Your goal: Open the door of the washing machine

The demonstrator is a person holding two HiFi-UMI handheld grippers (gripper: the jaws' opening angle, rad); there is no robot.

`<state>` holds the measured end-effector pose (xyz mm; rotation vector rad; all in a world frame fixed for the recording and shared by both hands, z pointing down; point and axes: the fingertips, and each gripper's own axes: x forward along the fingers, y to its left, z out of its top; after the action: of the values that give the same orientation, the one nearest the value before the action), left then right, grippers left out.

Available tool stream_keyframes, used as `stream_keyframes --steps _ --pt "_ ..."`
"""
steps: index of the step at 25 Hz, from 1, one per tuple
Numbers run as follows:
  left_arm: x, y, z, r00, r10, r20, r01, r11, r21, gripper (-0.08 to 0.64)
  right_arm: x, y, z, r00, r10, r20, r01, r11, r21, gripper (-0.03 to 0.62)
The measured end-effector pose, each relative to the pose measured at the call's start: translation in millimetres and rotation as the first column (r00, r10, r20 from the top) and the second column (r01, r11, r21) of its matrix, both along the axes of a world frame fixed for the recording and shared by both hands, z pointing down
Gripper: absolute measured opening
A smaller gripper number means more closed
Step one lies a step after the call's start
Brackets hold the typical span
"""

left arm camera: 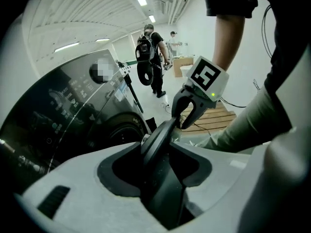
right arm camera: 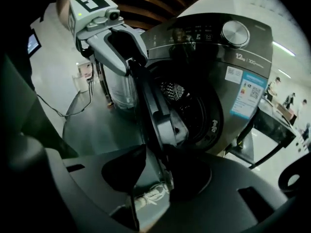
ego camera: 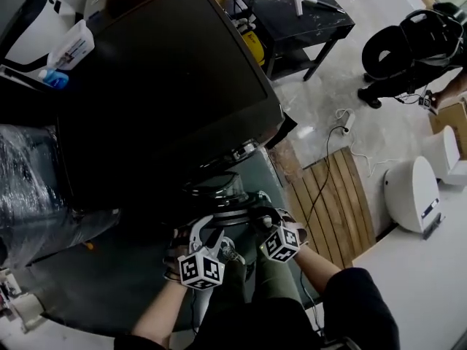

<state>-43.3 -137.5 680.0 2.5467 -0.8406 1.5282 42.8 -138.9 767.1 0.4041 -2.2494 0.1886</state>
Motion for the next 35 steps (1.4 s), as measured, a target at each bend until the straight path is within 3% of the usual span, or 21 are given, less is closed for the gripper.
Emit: stream_keyframes --steps 5,11,18,23,25,27,30,35 --pt "-2 38 3 0.999 -0.053 -0.008 0.053 0.998 -0.033 0.21 -6 68 3 1.0 0.009 0.001 -0.008 0.992 -0.124 0.294" --pt "-14 97 4 0.999 -0.048 0.013 0.048 0.996 -0.069 0.249 -9 133 -19 1.0 0.017 0.002 -0.016 0.975 -0.22 0.29" --pt "-47 165 7 0.992 0.048 0.116 -0.039 0.996 -0.074 0.276 -32 174 -52 0.997 -0.082 0.006 0.081 0.976 -0.202 0.293" --pt "-87 206 2 0.987 -0.067 0.147 0.076 0.996 -0.056 0.308 -71 177 -74 0.989 -0.147 0.03 0.15 0.976 -0.156 0.288" --pt "-108 223 4 0.975 -0.163 0.149 0.175 0.982 -0.069 0.313 -91 176 -80 0.987 -0.152 0.05 0.157 0.978 -0.137 0.288" --pt "-132 240 3 0.937 -0.33 0.111 0.341 0.934 -0.103 0.313 -110 175 -86 0.987 -0.148 0.07 0.156 0.98 -0.125 0.287" --pt "-166 264 2 0.851 -0.52 0.073 0.525 0.841 -0.131 0.313 -135 181 -92 0.983 -0.162 0.09 0.172 0.978 -0.119 0.285" --pt "-221 302 4 0.663 -0.747 0.049 0.743 0.648 -0.168 0.311 -164 195 -104 0.975 -0.197 0.1 0.208 0.971 -0.116 0.284"
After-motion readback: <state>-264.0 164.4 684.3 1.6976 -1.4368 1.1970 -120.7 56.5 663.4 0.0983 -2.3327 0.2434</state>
